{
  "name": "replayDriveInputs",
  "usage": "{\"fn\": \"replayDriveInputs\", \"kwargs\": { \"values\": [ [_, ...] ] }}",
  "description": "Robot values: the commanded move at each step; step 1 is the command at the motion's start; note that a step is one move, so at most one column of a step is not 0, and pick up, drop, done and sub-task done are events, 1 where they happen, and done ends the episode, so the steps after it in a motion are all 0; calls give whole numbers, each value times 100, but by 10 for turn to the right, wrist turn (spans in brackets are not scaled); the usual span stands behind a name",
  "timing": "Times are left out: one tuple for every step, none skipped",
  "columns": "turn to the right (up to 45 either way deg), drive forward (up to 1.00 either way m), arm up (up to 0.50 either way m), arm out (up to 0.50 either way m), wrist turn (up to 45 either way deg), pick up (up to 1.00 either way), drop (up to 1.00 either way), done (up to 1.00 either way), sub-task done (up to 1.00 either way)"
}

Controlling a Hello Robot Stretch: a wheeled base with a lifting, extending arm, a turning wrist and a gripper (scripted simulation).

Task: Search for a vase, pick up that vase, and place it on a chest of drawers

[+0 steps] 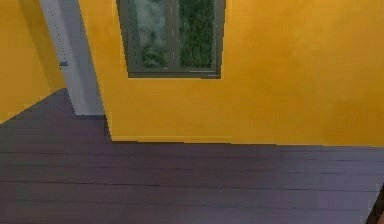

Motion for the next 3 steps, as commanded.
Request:
{"fn": "replayDriveInputs", "kwargs": {
  "values": [
    [0, 0, 0, 0, -450, 0, 0, 0, 0],
    [0, 0, 0, 0, -450, 0, 0, 0, 0],
    [0, 0, 0, 0, -300, 0, 0, 0, 0]
  ]
}}
